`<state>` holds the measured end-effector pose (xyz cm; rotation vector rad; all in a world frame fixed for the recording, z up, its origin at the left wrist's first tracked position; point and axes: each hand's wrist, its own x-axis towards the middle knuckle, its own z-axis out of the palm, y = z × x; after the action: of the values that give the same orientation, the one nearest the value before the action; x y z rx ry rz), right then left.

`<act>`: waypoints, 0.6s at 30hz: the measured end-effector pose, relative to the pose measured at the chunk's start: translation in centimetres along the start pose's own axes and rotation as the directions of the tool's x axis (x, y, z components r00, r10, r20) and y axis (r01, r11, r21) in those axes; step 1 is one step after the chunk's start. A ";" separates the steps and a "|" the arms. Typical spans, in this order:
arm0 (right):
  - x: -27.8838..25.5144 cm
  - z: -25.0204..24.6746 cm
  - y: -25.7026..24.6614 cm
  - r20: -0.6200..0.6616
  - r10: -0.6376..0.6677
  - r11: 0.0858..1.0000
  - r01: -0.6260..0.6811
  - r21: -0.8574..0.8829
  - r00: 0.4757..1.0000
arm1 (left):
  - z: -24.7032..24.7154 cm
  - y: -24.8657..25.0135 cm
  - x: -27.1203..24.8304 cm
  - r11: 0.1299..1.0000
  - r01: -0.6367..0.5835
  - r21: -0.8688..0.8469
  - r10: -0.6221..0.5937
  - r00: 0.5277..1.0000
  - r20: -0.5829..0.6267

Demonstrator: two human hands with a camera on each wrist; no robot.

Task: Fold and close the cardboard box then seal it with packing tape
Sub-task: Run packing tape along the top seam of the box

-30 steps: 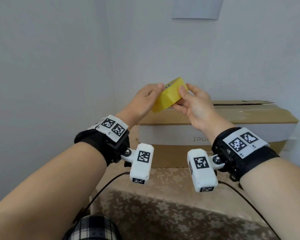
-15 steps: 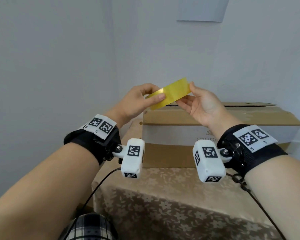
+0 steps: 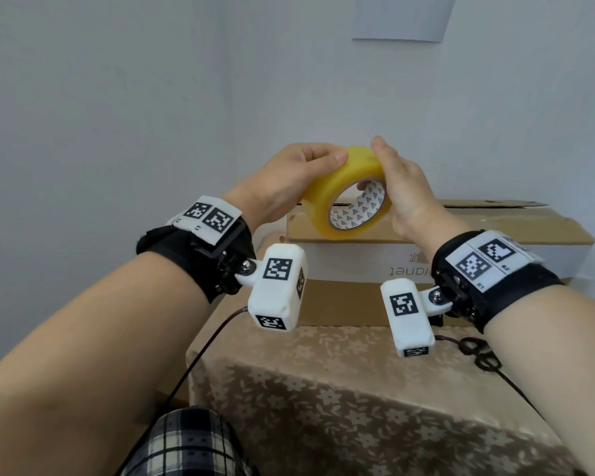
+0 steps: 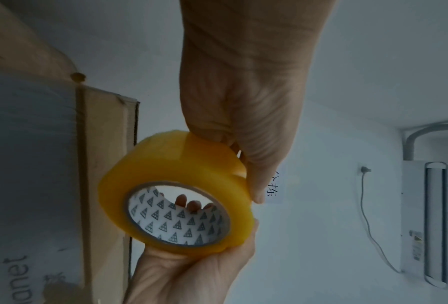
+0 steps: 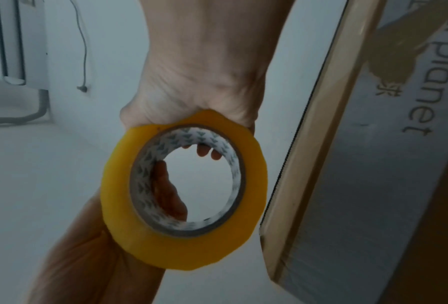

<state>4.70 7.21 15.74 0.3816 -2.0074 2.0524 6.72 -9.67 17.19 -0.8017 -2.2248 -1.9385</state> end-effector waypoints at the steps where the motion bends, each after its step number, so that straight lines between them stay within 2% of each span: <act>1: -0.1 -0.1 0.2 -0.011 0.059 0.997 -0.059 0.046 0.998 | 0.1 -0.3 -0.1 1.000 -0.005 -0.020 0.005 1.000 -0.006; 5: -0.2 -0.6 0.5 -0.033 0.284 0.927 -0.266 0.265 0.958 | 0.0 -1.6 -0.7 0.998 -0.022 -0.062 0.018 0.998 -0.062; 12: 0.0 -1.3 0.7 -0.033 0.416 0.855 -0.379 0.354 0.909 | 0.3 -3.4 -1.5 0.994 -0.033 -0.102 0.024 0.996 -0.086; 15: -0.1 -1.1 0.8 0.015 0.496 0.808 -0.467 0.360 0.868 | 0.8 -3.2 -1.5 0.997 -0.077 -0.025 0.074 0.991 -0.111; 18: -0.4 -1.1 1.1 0.033 0.590 0.763 -0.570 0.304 0.807 | 0.5 -3.1 -1.5 0.975 -0.162 0.152 0.175 0.982 -0.074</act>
<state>4.67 8.26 14.50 -0.3156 -1.9337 2.7076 6.79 -9.81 13.76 -0.8380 -2.1413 -1.6802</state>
